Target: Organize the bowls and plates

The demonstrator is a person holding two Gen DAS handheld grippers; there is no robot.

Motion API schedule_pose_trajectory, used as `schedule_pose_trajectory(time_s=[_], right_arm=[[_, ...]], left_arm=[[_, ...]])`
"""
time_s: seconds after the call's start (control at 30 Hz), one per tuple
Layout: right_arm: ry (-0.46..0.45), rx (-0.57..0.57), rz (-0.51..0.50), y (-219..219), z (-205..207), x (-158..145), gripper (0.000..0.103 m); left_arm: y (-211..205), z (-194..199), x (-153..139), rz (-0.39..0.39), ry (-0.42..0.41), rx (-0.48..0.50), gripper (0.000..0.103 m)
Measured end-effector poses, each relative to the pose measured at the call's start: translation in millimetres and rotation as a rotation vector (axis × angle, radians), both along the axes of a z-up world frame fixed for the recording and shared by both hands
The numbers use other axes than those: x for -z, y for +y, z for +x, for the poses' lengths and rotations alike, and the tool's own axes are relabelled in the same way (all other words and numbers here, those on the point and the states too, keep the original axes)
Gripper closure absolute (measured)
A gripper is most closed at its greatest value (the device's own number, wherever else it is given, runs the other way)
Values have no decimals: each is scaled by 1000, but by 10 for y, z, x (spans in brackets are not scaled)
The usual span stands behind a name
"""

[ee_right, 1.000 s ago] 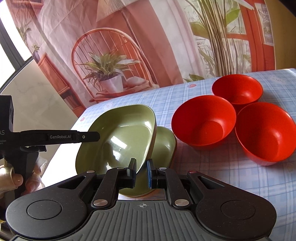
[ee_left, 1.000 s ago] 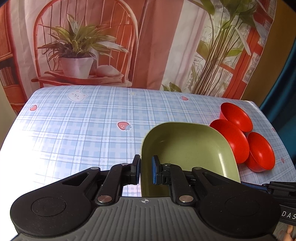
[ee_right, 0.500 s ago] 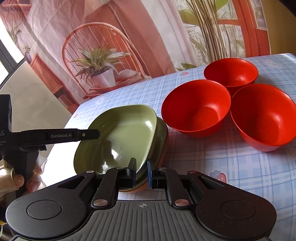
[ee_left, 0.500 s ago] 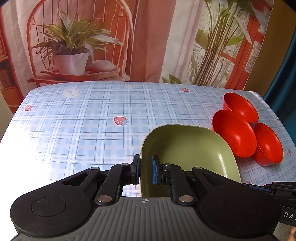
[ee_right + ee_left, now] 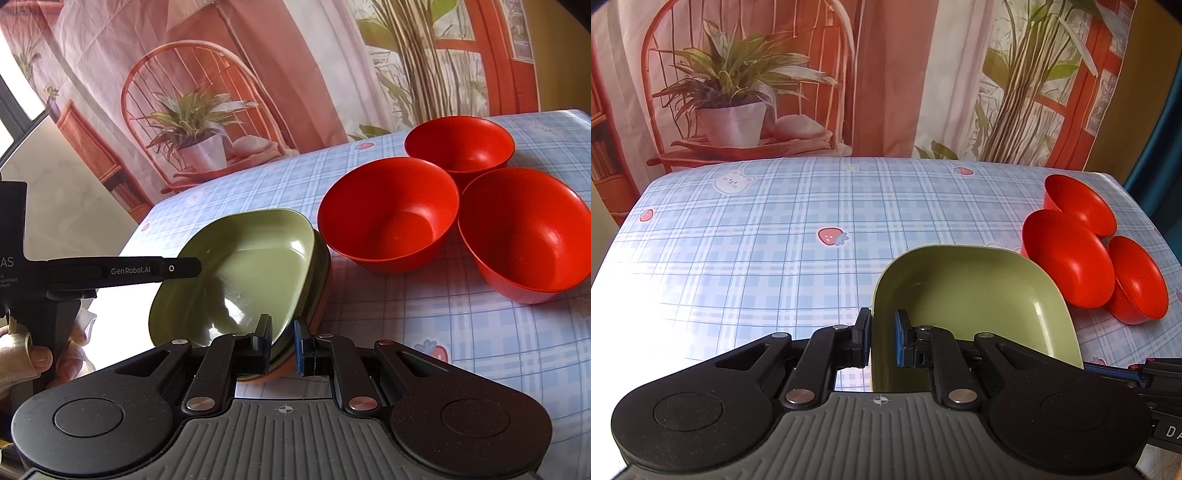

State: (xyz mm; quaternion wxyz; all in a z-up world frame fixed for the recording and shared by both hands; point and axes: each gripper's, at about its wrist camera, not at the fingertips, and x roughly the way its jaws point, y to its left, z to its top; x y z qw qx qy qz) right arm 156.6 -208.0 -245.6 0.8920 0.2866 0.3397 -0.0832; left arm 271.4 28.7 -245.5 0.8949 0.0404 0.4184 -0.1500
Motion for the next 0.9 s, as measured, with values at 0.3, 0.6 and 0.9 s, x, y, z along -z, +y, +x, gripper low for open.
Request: schedule_pose_trajectory(time_s=[0.3,0.6,0.9], right_arm=[[9,1,-19,10,-5,7,91],[16,-19,-51,51,12,-6,88],[11,-23,-63,66,-8,-23,86]], left_arm=[[-28,6,23,17,-8,8,89],[-23,15,28,24,-10,7,89],[-15,-51,-41,23,-34,-13,88]])
